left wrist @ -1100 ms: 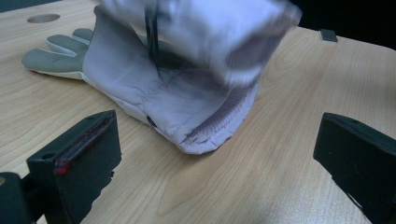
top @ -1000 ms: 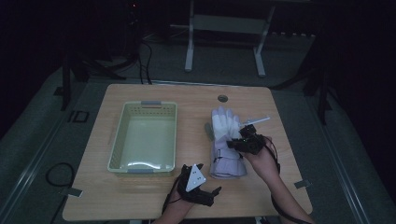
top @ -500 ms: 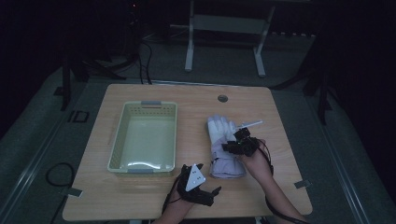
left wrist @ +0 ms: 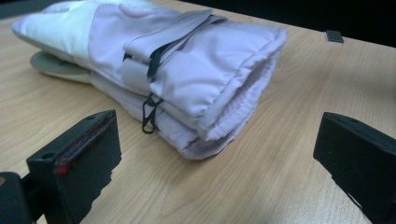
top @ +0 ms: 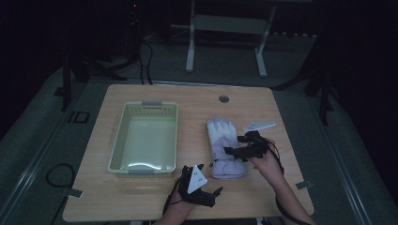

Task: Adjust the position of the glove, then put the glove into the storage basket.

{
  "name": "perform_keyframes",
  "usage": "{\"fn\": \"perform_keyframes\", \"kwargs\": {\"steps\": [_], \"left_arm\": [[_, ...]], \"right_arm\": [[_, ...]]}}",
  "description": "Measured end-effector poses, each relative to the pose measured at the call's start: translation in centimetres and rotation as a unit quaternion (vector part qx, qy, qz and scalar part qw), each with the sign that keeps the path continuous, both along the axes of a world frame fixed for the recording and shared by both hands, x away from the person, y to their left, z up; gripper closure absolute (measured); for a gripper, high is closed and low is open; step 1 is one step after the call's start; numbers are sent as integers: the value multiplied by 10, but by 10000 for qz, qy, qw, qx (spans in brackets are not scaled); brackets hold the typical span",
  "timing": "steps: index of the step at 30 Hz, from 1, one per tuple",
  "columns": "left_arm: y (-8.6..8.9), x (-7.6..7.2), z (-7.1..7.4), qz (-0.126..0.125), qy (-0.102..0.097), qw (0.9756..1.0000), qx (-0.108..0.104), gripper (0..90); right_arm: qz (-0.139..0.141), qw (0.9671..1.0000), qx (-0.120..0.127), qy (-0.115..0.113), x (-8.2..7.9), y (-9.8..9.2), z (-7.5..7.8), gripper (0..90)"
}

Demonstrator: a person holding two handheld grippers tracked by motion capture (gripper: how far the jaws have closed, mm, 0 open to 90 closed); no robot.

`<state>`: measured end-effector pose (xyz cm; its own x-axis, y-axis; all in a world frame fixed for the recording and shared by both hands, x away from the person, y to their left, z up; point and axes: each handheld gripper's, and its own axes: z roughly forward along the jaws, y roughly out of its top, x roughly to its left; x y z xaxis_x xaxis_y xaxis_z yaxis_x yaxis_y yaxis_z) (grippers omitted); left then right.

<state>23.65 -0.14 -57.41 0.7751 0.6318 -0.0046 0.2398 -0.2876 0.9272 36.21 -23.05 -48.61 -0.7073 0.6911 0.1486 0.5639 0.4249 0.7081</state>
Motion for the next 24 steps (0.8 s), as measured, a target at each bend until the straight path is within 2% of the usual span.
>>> {"fn": "perform_keyframes", "kwargs": {"steps": [2,4,5,7,9,11,12,13,15,16,20,23,24], "left_arm": [[-2,-1,0,-34,-36,10000,34,10],[-2,-1,0,-44,-8,10000,-45,11],[-1,-1,0,-40,28,9999,-103,10],[1,0,5,-70,220,9994,-265,11],[1,1,13,-53,283,9993,-241,11],[2,2,16,-4,268,9992,-310,12],[3,3,24,65,241,9988,-414,12],[4,5,28,64,290,9986,-440,12],[4,8,36,145,253,9985,-470,12],[4,10,40,199,249,9985,-448,12],[2,22,57,222,431,9979,-437,13],[-1,33,69,219,535,9976,-378,13],[-1,33,69,219,535,9976,-378,13]], "right_arm": [[58,9999,20,-93,0,-5,-1,138],[158,9996,88,-193,0,-10,-2,144],[220,9994,91,-239,0,-13,-1,151],[326,9988,113,-345,0,-17,0,148],[323,9982,83,-504,-1,-22,3,160],[336,9980,105,-522,-2,-25,5,159],[331,9979,127,-541,-1,-27,7,159],[351,9977,131,-557,0,-34,12,159],[347,9977,158,-566,0,-37,13,159],[355,9972,204,-619,1,-41,14,157],[378,9966,202,-702,3,-51,16,152],[379,9974,116,-604,6,-55,14,133],[379,9974,116,-604,6,-55,14,133]]}}
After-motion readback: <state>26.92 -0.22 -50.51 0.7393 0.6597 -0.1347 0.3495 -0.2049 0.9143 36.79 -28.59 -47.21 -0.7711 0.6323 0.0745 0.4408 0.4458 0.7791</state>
